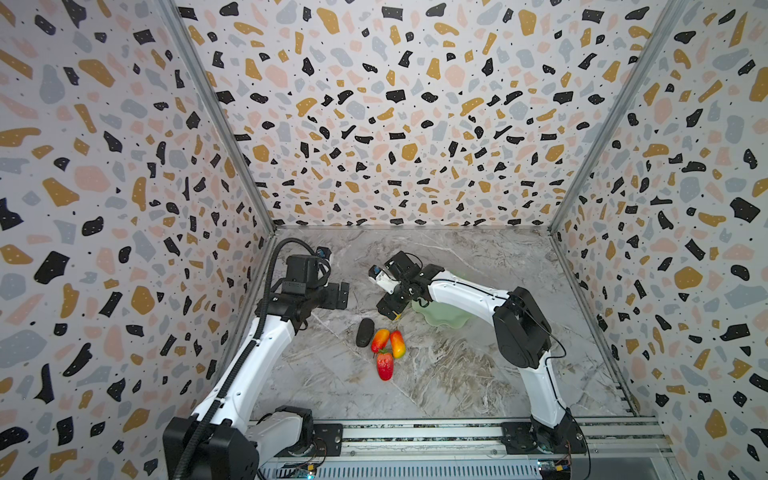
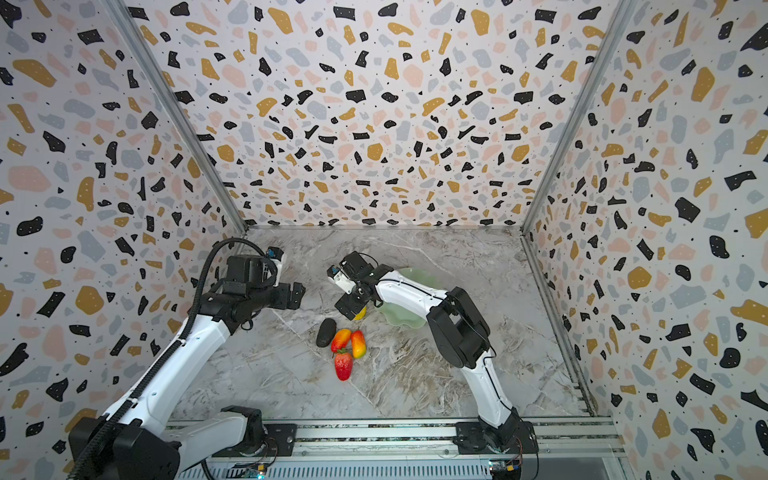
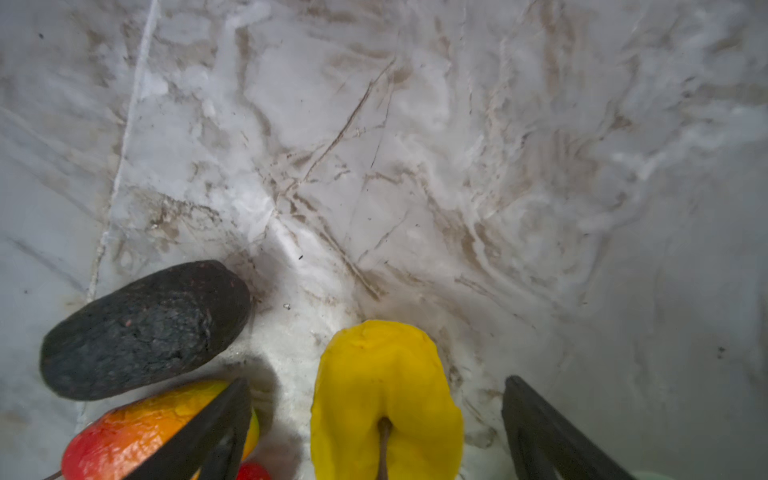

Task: Place and organize the fake fruits in the fruit bowl
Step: 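Reach the right gripper to the yellow apple and grasp it, then carry the yellow apple into the green bowl and release it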

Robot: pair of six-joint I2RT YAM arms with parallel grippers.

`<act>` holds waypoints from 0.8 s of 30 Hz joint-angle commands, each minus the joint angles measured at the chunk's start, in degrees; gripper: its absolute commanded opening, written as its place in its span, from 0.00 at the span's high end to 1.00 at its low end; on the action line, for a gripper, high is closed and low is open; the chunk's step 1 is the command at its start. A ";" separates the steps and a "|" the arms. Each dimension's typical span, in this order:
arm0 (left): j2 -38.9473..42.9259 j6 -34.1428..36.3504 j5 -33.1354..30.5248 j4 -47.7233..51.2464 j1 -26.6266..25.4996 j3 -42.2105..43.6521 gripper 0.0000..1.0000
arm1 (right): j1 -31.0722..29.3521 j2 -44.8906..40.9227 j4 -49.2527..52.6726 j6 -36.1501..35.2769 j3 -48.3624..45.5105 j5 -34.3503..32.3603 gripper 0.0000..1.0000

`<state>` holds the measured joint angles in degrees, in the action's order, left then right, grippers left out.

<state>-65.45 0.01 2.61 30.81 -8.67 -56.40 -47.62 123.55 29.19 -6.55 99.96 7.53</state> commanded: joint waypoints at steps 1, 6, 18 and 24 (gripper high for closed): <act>0.76 0.68 1.17 -1.82 0.66 0.33 0.01 | -0.02 -0.70 2.01 0.58 2.01 1.42 0.09; 0.59 0.59 1.17 -2.00 0.93 0.49 0.00 | 0.05 -0.68 1.53 0.52 1.13 1.50 0.18; 0.76 0.53 0.51 -2.16 0.98 0.68 0.00 | -0.06 -3.02 0.63 0.75 -0.08 1.54 0.49; 0.81 0.60 0.37 -2.23 1.02 0.77 0.00 | 0.14 -9.65 -1.16 0.06 -2.02 -0.93 0.51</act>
<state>-65.45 0.03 2.72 30.33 -7.99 -56.23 -47.59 121.69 29.21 -6.09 98.52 8.03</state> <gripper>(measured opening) 0.995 0.522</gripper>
